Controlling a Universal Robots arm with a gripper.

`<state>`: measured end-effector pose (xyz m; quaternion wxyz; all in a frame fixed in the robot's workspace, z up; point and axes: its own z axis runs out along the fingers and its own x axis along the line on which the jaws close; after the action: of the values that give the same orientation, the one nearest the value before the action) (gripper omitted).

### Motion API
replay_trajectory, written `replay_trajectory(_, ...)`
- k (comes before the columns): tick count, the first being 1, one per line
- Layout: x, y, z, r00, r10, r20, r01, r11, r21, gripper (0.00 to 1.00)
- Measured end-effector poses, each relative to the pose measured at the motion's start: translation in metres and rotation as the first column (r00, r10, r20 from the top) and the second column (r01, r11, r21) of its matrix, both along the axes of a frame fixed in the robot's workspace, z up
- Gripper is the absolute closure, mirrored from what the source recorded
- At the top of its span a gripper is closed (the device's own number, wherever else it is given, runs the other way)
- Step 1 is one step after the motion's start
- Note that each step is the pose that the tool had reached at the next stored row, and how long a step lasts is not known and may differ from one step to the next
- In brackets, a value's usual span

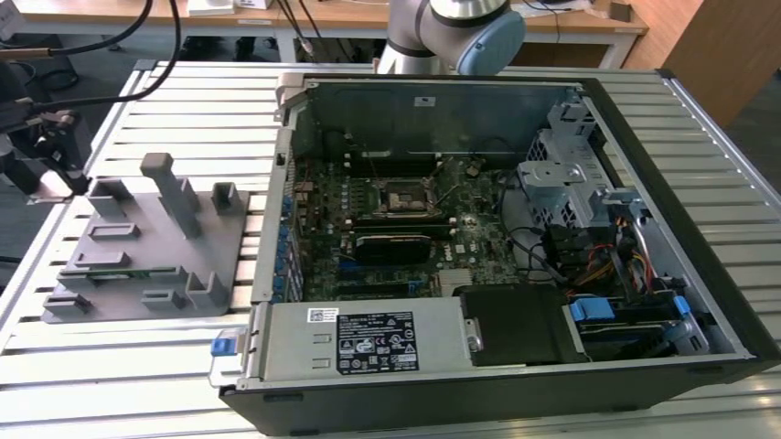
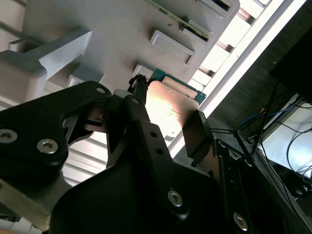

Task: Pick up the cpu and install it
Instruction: 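Pick up the cpu and move it towards the insertion slot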

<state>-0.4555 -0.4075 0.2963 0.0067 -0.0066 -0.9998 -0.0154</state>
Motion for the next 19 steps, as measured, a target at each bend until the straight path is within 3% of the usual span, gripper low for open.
replay_trajectory(19,0.0000,0.0000,0.0087,1.0000,0.000,0.0023,0.000,1.0000,0.0000,0.46)
